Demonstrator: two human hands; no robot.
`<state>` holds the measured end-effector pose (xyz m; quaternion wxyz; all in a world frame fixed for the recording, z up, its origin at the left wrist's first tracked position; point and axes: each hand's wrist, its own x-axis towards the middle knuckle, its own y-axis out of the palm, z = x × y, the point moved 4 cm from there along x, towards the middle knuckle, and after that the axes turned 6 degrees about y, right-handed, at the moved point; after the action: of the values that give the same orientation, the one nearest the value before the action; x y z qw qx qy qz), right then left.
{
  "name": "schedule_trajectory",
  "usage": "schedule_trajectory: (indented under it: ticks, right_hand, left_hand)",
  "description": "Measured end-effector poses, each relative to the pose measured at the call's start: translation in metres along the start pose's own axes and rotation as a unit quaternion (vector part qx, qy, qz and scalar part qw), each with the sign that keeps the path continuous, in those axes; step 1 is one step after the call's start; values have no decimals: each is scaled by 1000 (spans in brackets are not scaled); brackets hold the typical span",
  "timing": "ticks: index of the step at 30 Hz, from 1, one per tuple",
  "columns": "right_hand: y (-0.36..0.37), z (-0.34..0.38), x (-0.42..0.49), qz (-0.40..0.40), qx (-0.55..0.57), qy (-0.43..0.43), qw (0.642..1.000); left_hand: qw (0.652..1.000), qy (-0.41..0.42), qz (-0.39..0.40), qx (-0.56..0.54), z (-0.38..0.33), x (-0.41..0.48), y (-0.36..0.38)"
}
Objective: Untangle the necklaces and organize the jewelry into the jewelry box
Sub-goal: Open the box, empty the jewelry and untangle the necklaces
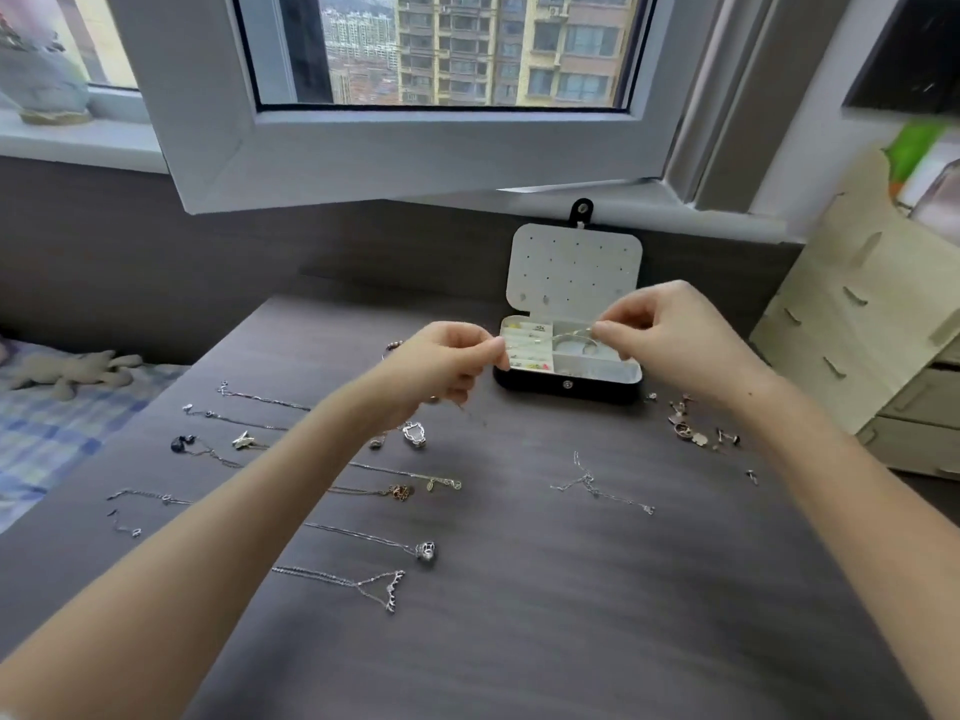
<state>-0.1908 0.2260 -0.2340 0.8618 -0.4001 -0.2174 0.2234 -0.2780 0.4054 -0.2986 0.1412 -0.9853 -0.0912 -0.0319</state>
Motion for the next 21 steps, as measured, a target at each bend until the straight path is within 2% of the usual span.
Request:
schedule_trajectory:
  ticks: [2,4,6,10,12,14,18,21]
  right_hand:
    - [7,-30,-8,19,-72,39,996]
    - [19,-53,-21,36,-128,63,989]
    - [29,-68,-32,37,-170,79,982]
    - [34,-79,-43,27,-207,97,973]
    - [32,-76,-50,16,-268,71,961]
    - [28,-70,-57,13,-287,38,957]
    - [37,-67,-71,132,-218,21,967]
    - [44,-70,-75,143,-203,23,968]
  left_hand:
    - [986,20,10,165,2,13,9]
    - [950,40,40,306,8,24,22]
    - [924,45,68,374,14,29,35]
    - [901,81,50,424,19,25,49]
    - [895,116,16,430,18,18,51]
    - [904,132,1,406,14,8,56]
    - [917,102,92,374,15,-10,81]
    - [916,104,90,378,19,-14,90]
